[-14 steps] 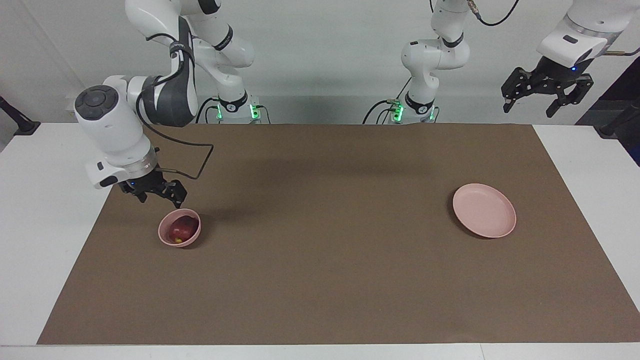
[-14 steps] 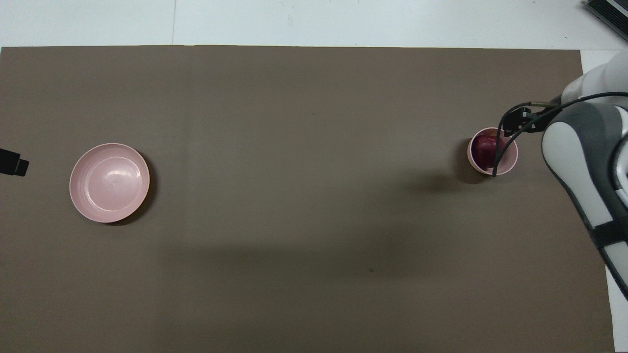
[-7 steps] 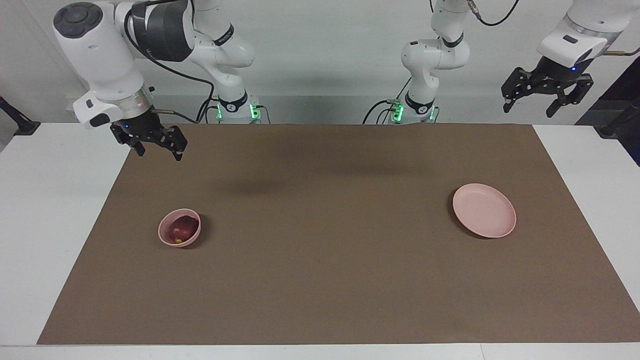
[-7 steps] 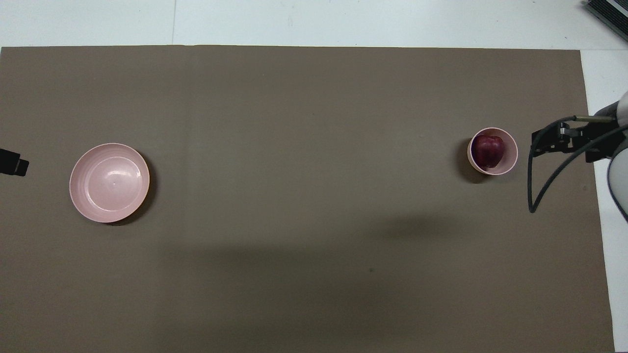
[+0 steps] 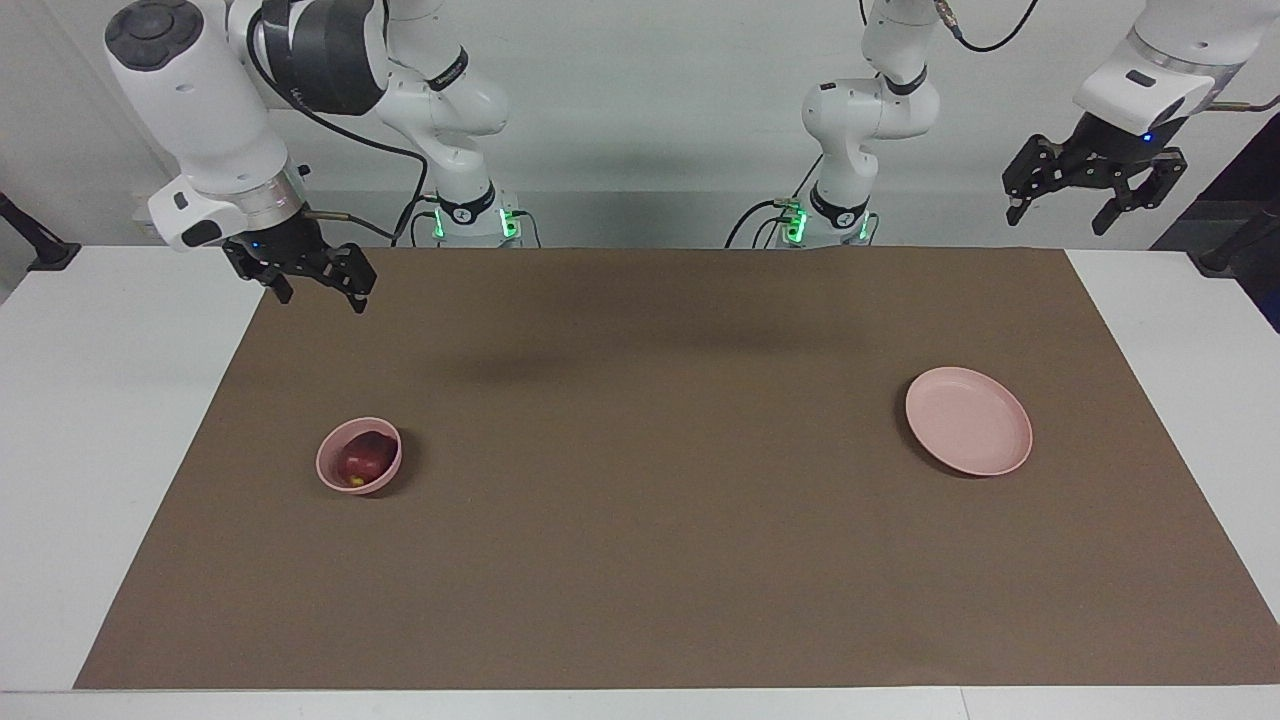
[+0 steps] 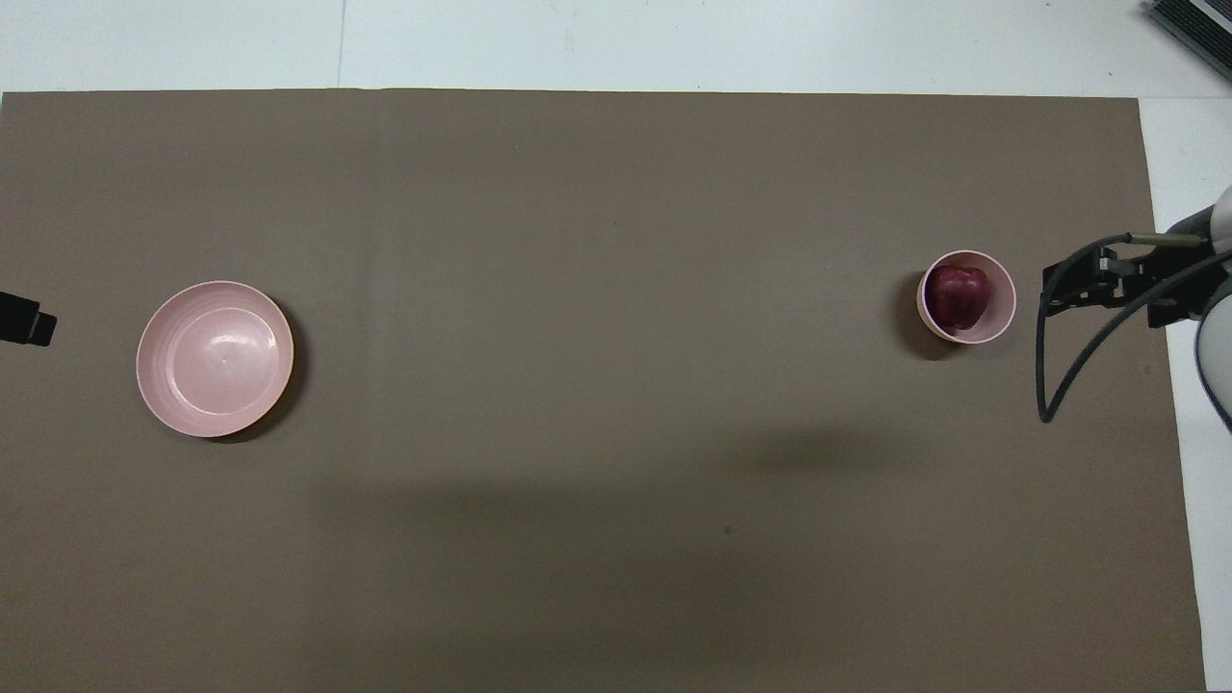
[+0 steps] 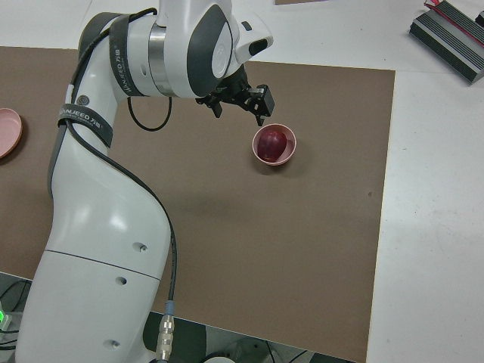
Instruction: Move apple from plate to bowl
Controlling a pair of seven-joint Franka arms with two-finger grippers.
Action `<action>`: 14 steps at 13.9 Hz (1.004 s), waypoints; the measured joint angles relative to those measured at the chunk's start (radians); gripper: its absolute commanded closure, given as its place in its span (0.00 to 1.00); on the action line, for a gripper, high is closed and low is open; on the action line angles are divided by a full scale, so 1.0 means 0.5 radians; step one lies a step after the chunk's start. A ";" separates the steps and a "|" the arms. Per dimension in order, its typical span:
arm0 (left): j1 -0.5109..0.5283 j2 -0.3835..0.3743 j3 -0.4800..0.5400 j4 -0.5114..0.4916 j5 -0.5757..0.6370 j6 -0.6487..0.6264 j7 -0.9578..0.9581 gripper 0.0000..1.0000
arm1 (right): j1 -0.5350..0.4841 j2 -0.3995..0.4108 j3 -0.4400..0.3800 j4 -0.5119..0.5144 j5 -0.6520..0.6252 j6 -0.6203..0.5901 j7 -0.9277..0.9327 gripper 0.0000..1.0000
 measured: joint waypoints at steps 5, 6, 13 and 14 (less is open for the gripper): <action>0.000 0.000 0.000 0.000 0.000 0.000 0.000 0.00 | 0.000 0.000 0.000 0.000 0.001 -0.008 0.000 0.00; 0.000 0.000 0.000 0.000 0.000 0.000 0.000 0.00 | 0.000 0.000 0.000 0.001 0.001 -0.033 0.000 0.00; 0.000 0.000 0.000 0.000 0.000 0.000 0.000 0.00 | 0.000 -0.017 0.000 0.041 0.012 -0.190 0.000 0.00; 0.000 0.000 0.000 0.000 0.000 0.000 0.000 0.00 | -0.001 -0.017 -0.001 0.041 0.012 -0.190 0.000 0.00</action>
